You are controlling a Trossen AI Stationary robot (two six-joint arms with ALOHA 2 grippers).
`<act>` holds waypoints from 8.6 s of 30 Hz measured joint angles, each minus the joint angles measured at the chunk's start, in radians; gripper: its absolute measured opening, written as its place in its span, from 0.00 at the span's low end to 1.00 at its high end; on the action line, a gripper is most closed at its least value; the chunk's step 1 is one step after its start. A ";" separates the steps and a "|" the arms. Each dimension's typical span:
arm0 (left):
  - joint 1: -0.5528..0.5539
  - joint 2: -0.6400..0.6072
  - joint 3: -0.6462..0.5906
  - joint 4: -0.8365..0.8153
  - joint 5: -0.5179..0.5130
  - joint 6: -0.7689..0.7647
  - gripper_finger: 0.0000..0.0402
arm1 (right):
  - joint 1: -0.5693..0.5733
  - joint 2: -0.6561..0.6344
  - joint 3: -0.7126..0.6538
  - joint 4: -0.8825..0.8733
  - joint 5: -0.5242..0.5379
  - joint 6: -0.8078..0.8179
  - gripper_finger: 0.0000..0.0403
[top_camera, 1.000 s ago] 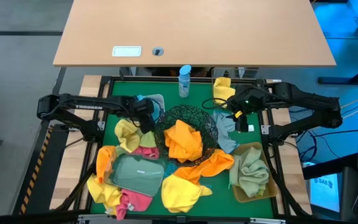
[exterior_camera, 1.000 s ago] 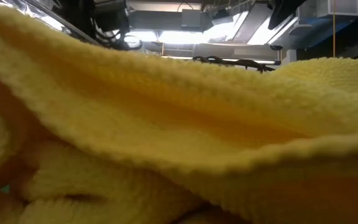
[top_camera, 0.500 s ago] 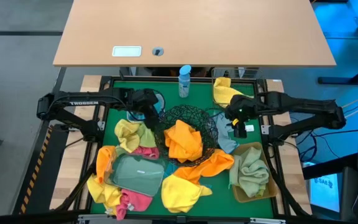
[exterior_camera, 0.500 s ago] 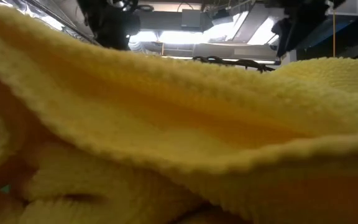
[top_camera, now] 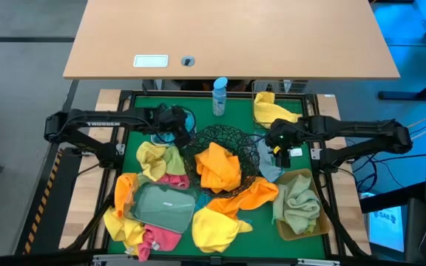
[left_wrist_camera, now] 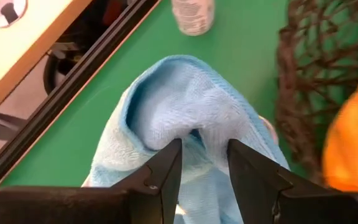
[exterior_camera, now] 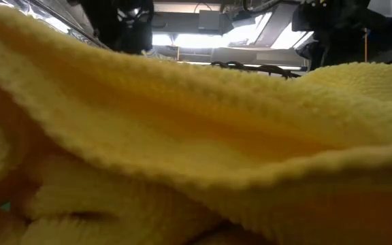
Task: Sort microfiber towel by color & place in baskets
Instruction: Put the blue microfiber towel into the white bin, then put the light blue microfiber towel into the white bin
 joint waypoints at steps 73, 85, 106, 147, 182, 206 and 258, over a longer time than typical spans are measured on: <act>0.164 -0.140 -0.046 -0.106 0.413 -0.034 0.31 | 0.000 0.000 0.000 0.014 0.000 0.000 0.48; 0.172 -0.036 -0.043 0.074 0.177 0.002 0.31 | 0.000 0.001 0.000 0.014 0.000 0.000 0.48; 0.172 0.276 -0.041 0.034 0.181 0.020 0.31 | 0.000 0.000 0.000 0.014 0.000 0.000 0.48; 0.052 -0.140 -0.045 0.055 0.193 0.023 0.31 | -0.007 -0.141 -0.255 0.011 -0.178 0.164 0.48; 0.053 -0.140 -0.044 0.055 0.192 0.022 0.31 | 0.218 -0.150 -0.353 0.117 -0.192 0.255 0.48; 0.053 -0.140 -0.043 0.055 0.192 0.018 0.31 | 0.236 -0.150 -0.353 0.120 -0.163 0.263 0.25; 0.046 -0.140 -0.043 0.668 0.420 0.115 0.31 | 0.236 -0.150 0.409 0.306 0.253 0.015 0.00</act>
